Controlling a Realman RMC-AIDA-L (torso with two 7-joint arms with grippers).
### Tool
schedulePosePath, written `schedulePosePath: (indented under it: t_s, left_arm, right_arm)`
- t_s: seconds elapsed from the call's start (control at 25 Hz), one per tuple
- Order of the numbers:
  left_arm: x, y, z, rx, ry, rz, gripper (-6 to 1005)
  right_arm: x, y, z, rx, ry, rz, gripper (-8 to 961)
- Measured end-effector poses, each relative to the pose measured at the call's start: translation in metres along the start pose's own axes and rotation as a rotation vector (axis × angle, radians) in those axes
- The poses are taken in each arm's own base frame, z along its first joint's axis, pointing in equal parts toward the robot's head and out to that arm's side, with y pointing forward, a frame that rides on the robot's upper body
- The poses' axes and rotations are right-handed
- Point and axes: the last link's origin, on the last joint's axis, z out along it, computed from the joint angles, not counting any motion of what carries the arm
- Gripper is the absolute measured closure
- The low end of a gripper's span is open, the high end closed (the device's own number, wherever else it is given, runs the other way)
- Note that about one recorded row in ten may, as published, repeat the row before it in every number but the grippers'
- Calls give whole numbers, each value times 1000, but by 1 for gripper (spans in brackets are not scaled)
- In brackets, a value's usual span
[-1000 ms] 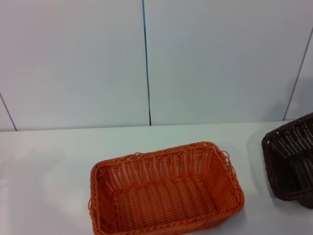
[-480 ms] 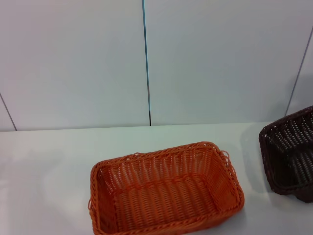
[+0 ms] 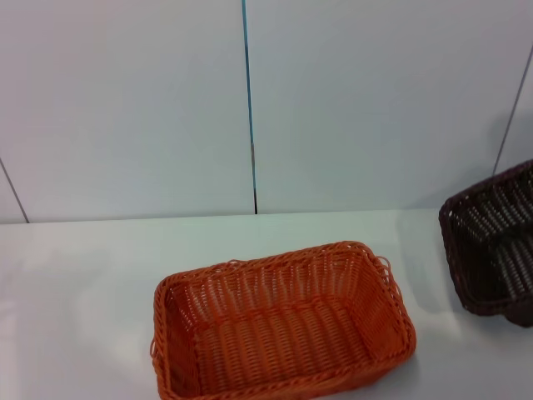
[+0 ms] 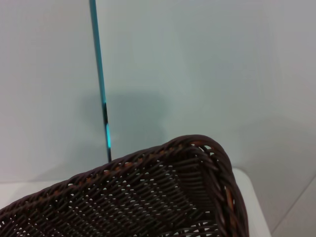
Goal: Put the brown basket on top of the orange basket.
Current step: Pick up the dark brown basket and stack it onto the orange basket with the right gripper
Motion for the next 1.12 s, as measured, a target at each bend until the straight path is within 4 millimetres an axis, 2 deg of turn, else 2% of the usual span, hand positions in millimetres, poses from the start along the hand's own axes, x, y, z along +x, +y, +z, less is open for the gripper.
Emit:
schedulePosePath:
  t_s: [0.4,1.12]
  left_arm:
    - [1,-1,0,3,4,2,499]
    - [-3,-6,-3,20,-6,6,499]
  right_arm:
    - [19,-10,-25,119,53,41,768]
    - [25,-34,-36,304,58,91,769]
